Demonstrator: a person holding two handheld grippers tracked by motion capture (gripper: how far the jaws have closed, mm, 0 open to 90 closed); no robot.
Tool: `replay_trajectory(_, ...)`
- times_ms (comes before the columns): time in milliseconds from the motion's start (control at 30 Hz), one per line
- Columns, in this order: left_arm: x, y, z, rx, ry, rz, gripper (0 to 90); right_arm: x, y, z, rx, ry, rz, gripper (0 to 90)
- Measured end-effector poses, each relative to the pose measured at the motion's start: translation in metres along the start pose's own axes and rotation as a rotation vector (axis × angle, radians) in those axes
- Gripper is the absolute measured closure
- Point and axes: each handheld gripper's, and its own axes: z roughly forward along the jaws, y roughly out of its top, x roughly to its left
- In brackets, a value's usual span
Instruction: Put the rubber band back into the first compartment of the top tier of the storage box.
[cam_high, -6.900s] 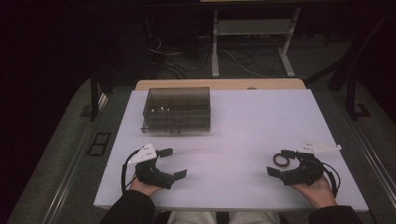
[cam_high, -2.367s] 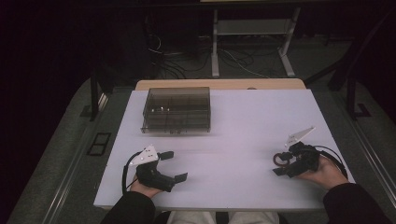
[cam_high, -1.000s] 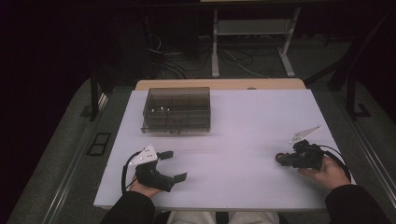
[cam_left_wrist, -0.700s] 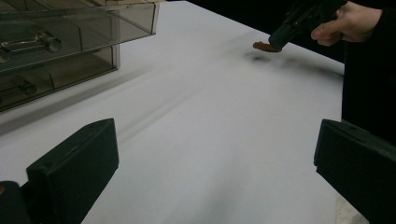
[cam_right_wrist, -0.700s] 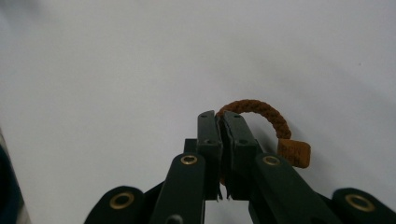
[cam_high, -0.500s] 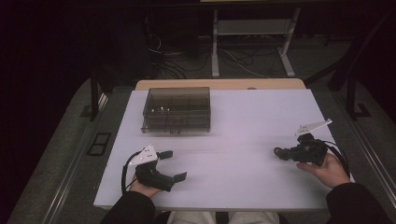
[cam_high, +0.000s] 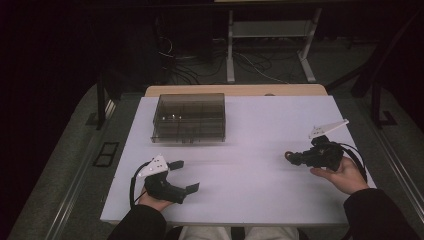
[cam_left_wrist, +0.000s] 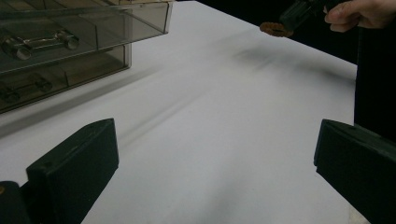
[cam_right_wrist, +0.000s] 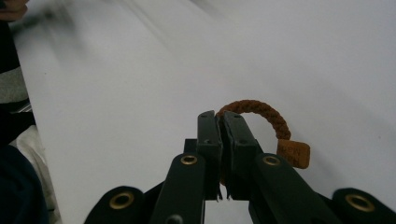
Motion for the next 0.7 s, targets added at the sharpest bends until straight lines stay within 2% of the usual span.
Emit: replay_trajectory(700, 0.000, 0.000, 0.000, -0.001, -0.006, -0.002, 0.0, 0.016, 0.042, 0.000, -0.011, 0.018, -0.080, 85.0)
